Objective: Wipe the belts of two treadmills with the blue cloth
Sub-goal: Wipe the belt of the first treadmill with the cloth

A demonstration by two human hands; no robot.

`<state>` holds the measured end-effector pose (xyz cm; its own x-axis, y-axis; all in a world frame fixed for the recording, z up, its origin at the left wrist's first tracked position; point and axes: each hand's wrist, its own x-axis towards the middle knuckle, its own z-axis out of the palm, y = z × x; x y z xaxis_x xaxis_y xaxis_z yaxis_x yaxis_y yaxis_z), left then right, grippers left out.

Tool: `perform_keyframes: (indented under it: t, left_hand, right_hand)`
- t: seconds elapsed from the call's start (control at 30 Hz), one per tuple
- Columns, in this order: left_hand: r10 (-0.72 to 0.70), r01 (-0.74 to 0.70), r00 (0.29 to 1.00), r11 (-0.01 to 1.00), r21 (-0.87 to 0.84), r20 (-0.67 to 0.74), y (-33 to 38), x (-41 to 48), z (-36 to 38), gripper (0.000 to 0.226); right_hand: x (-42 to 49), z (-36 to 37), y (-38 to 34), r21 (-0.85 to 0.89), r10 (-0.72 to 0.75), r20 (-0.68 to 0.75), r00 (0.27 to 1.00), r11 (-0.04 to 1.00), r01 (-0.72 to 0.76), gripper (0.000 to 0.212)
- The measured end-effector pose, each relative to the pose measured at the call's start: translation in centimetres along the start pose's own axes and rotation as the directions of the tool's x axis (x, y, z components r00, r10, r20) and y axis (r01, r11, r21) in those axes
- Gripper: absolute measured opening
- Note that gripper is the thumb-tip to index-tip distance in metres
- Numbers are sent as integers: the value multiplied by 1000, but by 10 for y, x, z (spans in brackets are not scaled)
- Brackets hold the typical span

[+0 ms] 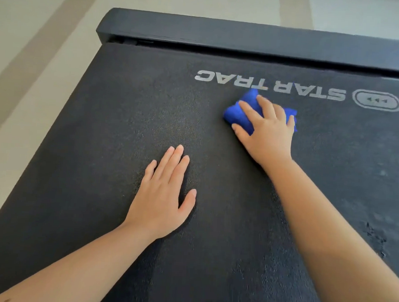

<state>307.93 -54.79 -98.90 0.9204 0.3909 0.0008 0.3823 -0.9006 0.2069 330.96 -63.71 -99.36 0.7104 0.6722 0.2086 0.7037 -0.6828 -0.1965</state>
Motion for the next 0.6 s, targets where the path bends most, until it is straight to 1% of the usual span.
perform_keyframes:
  t: [0.07, 0.13, 0.23, 0.33, 0.4, 0.47, 0.6]
  left_hand:
    - [-8, 8, 1000, 1000, -10, -8, 1, -1, 0, 68]
    - [-14, 14, 1000, 1000, -9, -15, 1, -1, 1, 69]
    - [-14, 14, 1000, 1000, -11, -18, 0, -1, 2, 69]
    - [-10, 9, 1000, 1000, -23, -19, 0, -1, 2, 68]
    - [-10, 10, 1000, 1000, -25, -12, -1, 0, 2, 69]
    - [-7, 7, 1000, 1000, -26, -5, -2, 0, 2, 68]
    - [-5, 6, 1000, 1000, -28, 3, -2, 0, 1, 67]
  right_hand:
    - [-56, -7, -7, 18, -34, -77, 996, 999, 36, 51]
    - [-101, -15, -11, 17, -75, -84, 994, 997, 77, 51]
    - [-106, -19, -4, 21, -148, -94, 985, 988, 151, 49]
    - [-62, -15, 10, 36, -70, -69, 995, 997, 73, 52]
    - [-26, -10, 22, 19, 35, -51, 998, 999, -34, 51]
    - [12, -5, 36, -7, 135, 0, 991, 991, -135, 52]
    - [72, -2, 52, -50, 222, 62, 973, 975, -219, 53]
